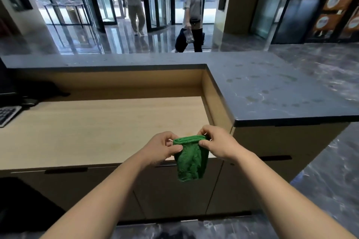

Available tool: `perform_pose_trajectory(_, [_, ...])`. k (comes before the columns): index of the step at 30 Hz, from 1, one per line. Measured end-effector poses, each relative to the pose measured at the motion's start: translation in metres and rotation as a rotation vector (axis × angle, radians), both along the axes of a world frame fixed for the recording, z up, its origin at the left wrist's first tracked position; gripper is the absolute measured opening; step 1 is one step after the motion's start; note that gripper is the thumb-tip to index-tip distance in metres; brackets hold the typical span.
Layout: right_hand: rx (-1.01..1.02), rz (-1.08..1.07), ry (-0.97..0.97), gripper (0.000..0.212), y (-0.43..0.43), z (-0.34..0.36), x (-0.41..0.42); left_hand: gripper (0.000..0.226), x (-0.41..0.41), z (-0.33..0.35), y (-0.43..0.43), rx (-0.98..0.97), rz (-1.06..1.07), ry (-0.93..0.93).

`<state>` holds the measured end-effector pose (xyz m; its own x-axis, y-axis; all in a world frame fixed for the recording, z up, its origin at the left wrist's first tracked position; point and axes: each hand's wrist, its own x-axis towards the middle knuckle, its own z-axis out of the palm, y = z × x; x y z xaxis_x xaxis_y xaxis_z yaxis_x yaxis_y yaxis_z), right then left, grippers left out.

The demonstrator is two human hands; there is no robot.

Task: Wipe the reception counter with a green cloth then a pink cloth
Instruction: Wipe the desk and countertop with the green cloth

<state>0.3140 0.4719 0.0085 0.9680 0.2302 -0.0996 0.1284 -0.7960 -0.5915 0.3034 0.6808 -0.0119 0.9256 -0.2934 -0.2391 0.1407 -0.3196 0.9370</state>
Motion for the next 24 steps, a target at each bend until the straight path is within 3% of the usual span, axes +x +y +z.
perform_pose_trajectory(10, [-0.075, -0.08, 0.091, 0.008, 0.097, -0.034, 0.093, 0.006, 0.093, -0.031, 0.089, 0.035, -0.025, 0.06])
perform_pose_trajectory(17, [-0.148, -0.199, 0.039, 0.012, 0.138, -0.059, 0.149, 0.008, 0.155, -0.065, 0.112, 0.03, 0.088, 0.008])
perform_pose_trajectory(22, [-0.215, -0.267, -0.092, 0.026, 0.157, -0.083, 0.174, 0.037, 0.177, -0.086, 0.121, -0.093, 0.159, 0.076])
perform_pose_trajectory(24, [-0.294, -0.221, -0.171, 0.043, 0.16, -0.101, 0.174, 0.051, 0.179, -0.098, 0.132, 0.082, 0.089, 0.035])
